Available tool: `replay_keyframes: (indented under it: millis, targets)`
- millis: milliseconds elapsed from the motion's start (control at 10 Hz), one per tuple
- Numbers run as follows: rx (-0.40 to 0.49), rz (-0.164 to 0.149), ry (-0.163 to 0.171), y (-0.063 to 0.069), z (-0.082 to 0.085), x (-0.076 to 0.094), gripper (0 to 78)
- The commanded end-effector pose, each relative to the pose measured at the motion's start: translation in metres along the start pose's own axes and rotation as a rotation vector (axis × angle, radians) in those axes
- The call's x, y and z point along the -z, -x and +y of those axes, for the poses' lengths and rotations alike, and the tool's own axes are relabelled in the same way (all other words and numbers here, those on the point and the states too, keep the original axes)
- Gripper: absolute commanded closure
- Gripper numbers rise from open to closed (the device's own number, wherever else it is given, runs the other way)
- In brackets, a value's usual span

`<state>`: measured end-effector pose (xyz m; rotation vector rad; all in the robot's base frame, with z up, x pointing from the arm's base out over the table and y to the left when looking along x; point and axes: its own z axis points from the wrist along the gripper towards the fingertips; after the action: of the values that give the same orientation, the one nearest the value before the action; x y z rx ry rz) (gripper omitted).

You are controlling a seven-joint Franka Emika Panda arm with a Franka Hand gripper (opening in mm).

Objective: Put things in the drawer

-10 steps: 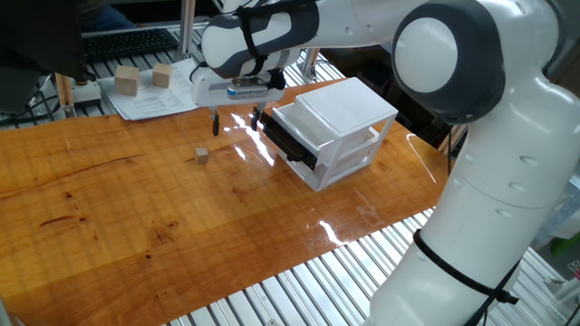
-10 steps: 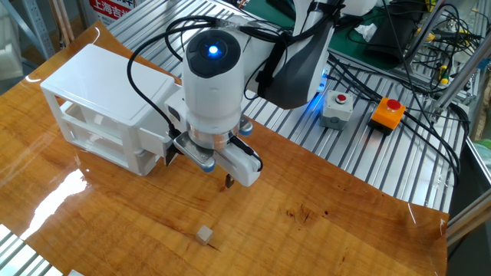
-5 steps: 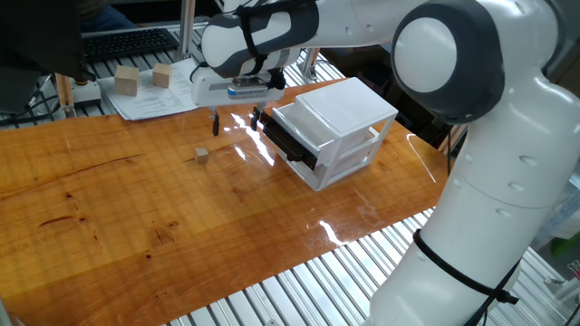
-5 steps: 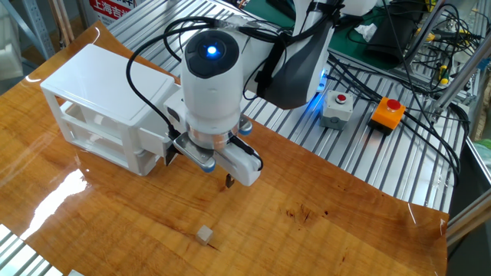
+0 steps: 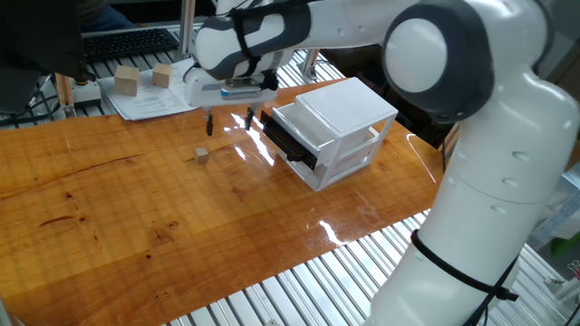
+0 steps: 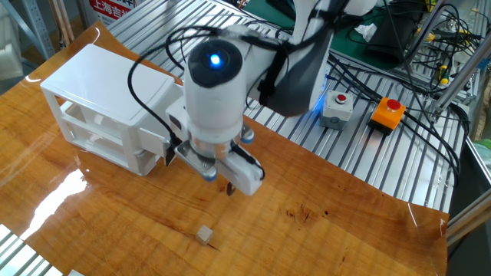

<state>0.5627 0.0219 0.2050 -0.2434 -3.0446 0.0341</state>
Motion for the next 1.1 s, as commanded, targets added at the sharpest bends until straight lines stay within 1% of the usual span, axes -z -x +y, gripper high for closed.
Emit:
replay_keyframes:
  millis: [100, 400, 500, 700, 800, 900, 1100]
  targets:
    - [-0.034, -0.021, 0.0, 0.013, 0.017, -0.012, 0.1]
    - [-0.054, -0.028, 0.004, 0.022, 0.026, -0.024, 0.1]
    - [-0.056, -0.029, 0.004, 0.022, 0.027, -0.025, 0.1]
    - [-0.066, -0.04, 0.009, 0.031, 0.031, -0.032, 0.1]
    - [-0.066, -0.042, 0.009, 0.033, 0.031, -0.034, 0.1]
    - [-0.067, -0.05, 0.014, 0.039, 0.032, -0.04, 0.1]
    - [-0.073, -0.057, 0.017, 0.042, 0.035, -0.046, 0.1]
